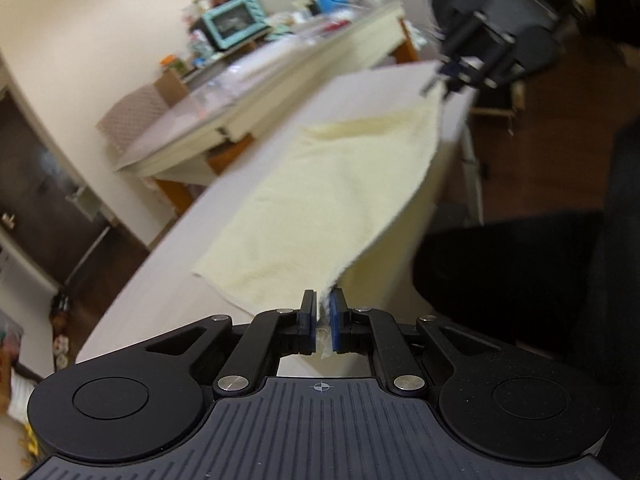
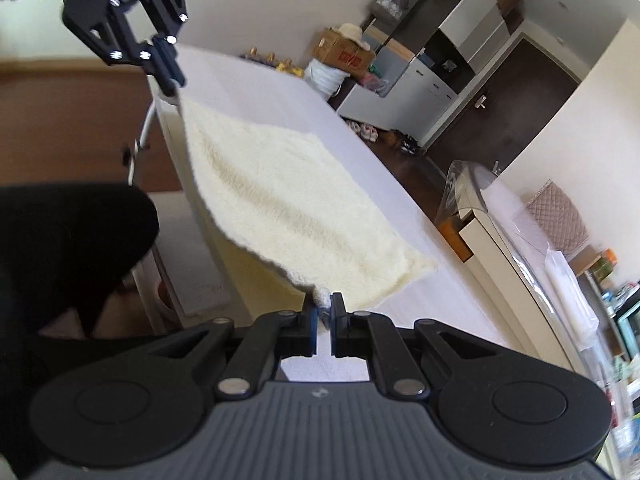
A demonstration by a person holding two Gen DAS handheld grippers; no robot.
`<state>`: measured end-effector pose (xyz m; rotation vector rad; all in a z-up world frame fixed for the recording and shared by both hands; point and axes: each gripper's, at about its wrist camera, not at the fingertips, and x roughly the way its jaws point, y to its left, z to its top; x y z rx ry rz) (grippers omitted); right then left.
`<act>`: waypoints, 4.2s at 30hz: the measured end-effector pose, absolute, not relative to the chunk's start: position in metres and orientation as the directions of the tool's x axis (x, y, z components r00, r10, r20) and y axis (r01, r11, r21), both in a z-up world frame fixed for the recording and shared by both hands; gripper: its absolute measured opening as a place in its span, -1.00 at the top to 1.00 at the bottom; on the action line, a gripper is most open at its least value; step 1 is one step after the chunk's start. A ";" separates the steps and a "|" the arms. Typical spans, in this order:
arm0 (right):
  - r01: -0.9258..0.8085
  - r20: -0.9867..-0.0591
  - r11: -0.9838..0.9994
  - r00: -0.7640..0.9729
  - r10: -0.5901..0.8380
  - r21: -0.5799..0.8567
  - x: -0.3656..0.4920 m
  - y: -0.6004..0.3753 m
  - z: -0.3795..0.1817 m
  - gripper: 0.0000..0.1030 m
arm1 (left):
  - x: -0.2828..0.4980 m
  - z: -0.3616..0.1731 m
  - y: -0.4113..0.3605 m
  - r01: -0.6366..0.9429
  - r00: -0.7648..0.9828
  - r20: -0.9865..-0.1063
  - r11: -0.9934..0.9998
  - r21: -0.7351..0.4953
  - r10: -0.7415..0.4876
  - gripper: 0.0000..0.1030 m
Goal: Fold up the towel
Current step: 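Fold the held towel edge over with both grippers and lower it onto the towel, then open both grippers and release the folded towel, then grasp the towel edge with the left gripper while the right gripper grasps its corner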
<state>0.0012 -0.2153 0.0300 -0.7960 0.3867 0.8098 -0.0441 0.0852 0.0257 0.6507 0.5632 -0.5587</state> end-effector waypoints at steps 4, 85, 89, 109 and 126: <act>-0.773 -0.568 0.481 0.632 0.528 -0.413 0.031 -0.223 0.046 0.87 | -0.014 0.036 0.091 0.629 0.705 -0.642 0.684 0.370 -0.302 0.86; -0.649 -0.610 0.757 0.631 0.480 -0.075 0.108 -0.193 0.013 0.44 | 0.153 -0.001 0.156 0.415 0.679 -0.709 0.896 0.157 -0.190 0.53; -0.747 -0.594 0.647 0.593 0.544 -0.154 0.086 -0.145 0.013 0.42 | 0.142 0.014 0.168 0.357 0.719 -0.682 0.914 0.195 -0.135 0.53; -0.728 -0.579 0.309 0.678 0.453 -0.612 0.055 0.052 -0.022 0.49 | 0.063 0.033 0.214 0.284 0.798 -0.593 0.935 0.214 -0.106 0.01; -0.895 -0.591 0.401 0.435 0.679 -0.198 0.080 -0.038 0.055 0.88 | 0.026 0.000 0.130 0.554 0.796 -0.557 0.658 0.510 -0.238 -0.01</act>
